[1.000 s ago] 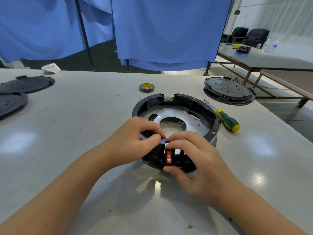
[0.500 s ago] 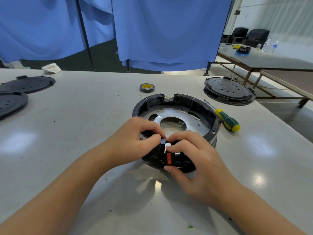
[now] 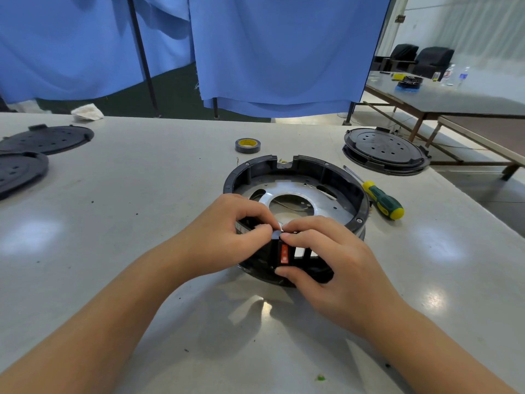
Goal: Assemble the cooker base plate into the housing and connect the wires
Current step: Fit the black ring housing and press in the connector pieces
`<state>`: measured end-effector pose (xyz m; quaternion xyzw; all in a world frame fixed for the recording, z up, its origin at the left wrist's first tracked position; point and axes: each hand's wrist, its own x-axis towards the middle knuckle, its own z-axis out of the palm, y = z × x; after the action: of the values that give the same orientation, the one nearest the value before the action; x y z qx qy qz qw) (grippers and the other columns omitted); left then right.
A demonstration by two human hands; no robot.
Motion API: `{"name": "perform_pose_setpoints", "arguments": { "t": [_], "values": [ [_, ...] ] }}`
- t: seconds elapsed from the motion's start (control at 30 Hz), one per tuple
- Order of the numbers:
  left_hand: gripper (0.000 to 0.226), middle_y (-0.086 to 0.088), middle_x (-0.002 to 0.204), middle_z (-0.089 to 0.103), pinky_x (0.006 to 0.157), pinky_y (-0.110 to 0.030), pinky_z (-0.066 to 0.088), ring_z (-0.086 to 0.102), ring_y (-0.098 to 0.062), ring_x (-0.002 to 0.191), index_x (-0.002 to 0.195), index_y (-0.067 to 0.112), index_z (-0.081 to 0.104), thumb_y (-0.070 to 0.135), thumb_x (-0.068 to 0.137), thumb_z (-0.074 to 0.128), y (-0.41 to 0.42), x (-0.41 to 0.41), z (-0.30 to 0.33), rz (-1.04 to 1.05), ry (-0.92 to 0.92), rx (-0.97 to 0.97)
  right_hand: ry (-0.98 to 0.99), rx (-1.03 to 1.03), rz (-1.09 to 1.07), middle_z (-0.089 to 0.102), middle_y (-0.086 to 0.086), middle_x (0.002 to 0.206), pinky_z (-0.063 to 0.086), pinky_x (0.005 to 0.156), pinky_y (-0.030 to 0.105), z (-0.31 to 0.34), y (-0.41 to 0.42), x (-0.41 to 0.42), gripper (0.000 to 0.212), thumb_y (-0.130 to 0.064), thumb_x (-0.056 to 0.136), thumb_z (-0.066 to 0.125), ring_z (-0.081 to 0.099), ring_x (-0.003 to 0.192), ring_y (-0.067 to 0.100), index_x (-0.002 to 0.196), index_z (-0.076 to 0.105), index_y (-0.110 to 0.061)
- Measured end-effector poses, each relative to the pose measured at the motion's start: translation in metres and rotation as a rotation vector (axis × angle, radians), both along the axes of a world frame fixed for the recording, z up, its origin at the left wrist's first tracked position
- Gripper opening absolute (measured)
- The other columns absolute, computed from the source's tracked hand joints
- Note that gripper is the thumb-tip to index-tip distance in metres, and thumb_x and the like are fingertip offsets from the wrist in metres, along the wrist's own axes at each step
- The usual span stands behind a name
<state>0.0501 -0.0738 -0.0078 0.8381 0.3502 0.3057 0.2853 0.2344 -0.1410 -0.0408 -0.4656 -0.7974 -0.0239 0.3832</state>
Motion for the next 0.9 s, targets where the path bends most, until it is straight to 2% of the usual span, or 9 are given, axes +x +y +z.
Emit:
{"name": "perform_pose_setpoints", "arguments": {
  "t": [0.13,0.27,0.33,0.43,0.53,0.67,0.73,0.8,0.9],
  "values": [
    [0.017,0.023,0.09,0.064,0.076,-0.002,0.04,0.059,0.005,0.09,0.08,0.029,0.072,0.024,0.078,0.056,-0.001,-0.001,0.001,-0.018,-0.008,0.0,0.007,0.006,-0.006,0.066,-0.002,0.111,0.052,0.086,0.032,0.002,0.0,0.0,0.03,-0.025,0.076,0.075,0.062,0.103,0.015,0.102,0.071,-0.012],
    [0.008,0.019,0.089,0.066,0.075,-0.004,0.043,0.062,0.003,0.086,0.084,0.024,0.074,0.025,0.076,0.073,-0.001,-0.003,0.002,-0.042,-0.014,-0.009,0.002,0.003,-0.008,0.066,-0.002,0.109,0.052,0.084,0.032,0.004,0.0,-0.002,0.03,-0.025,0.075,0.075,0.063,0.101,0.015,0.103,0.072,-0.013],
    [0.011,0.019,0.089,0.067,0.074,-0.004,0.043,0.062,0.003,0.085,0.083,0.025,0.074,0.021,0.075,0.079,-0.001,-0.004,0.002,-0.043,-0.009,-0.011,-0.019,0.008,-0.004,0.066,-0.002,0.109,0.052,0.082,0.032,0.005,-0.001,-0.001,0.031,-0.025,0.076,0.075,0.063,0.1,0.015,0.104,0.072,-0.013],
    [0.014,0.019,0.09,0.066,0.073,-0.004,0.043,0.062,0.004,0.085,0.081,0.028,0.073,0.019,0.073,0.081,-0.002,-0.003,0.003,-0.024,-0.013,-0.029,-0.089,-0.014,-0.002,0.067,-0.004,0.11,0.051,0.084,0.03,0.01,-0.002,0.002,0.037,-0.035,0.08,0.071,0.062,0.1,0.015,0.112,0.069,-0.015],
    [0.015,0.019,0.091,0.065,0.074,-0.004,0.043,0.061,0.003,0.085,0.079,0.03,0.072,0.022,0.072,0.082,-0.002,-0.003,0.003,-0.003,-0.013,-0.036,-0.121,-0.106,-0.049,0.066,-0.01,0.11,0.043,0.086,0.019,0.018,-0.004,0.002,0.05,-0.049,0.083,0.059,0.058,0.099,0.009,0.123,0.061,-0.02],
    [0.013,0.02,0.092,0.065,0.075,-0.006,0.044,0.061,0.004,0.086,0.081,0.03,0.072,0.024,0.074,0.082,-0.002,-0.004,0.004,-0.004,0.006,-0.053,-0.181,-0.288,-0.11,0.064,-0.018,0.086,0.04,0.079,0.023,0.029,0.002,0.003,0.043,-0.064,0.08,0.046,0.056,0.082,0.004,0.103,0.063,-0.031],
    [0.012,0.019,0.092,0.065,0.076,-0.008,0.045,0.061,0.002,0.087,0.083,0.027,0.073,0.023,0.076,0.081,-0.001,-0.004,0.004,-0.007,0.015,-0.057,-0.174,-0.351,-0.092,0.06,-0.018,0.076,0.034,0.068,0.019,0.032,0.006,0.005,0.039,-0.066,0.078,0.048,0.055,0.074,0.004,0.094,0.061,-0.033],
    [0.012,0.019,0.093,0.064,0.078,-0.01,0.044,0.061,0.001,0.088,0.085,0.025,0.074,0.022,0.076,0.081,-0.001,-0.004,0.005,-0.01,0.019,-0.058,-0.174,-0.368,-0.084,0.057,-0.019,0.072,0.027,0.063,0.015,0.033,0.008,0.006,0.033,-0.063,0.079,0.053,0.053,0.072,0.003,0.091,0.059,-0.033],
    [0.013,0.019,0.094,0.062,0.08,-0.01,0.043,0.06,0.0,0.088,0.087,0.023,0.074,0.025,0.076,0.08,-0.001,-0.005,0.005,-0.019,0.024,-0.06,-0.2,-0.354,-0.091,0.058,-0.017,0.076,0.033,0.073,0.02,0.031,0.008,0.005,0.032,-0.063,0.082,0.052,0.052,0.073,0.004,0.092,0.056,-0.033]
  ]
}}
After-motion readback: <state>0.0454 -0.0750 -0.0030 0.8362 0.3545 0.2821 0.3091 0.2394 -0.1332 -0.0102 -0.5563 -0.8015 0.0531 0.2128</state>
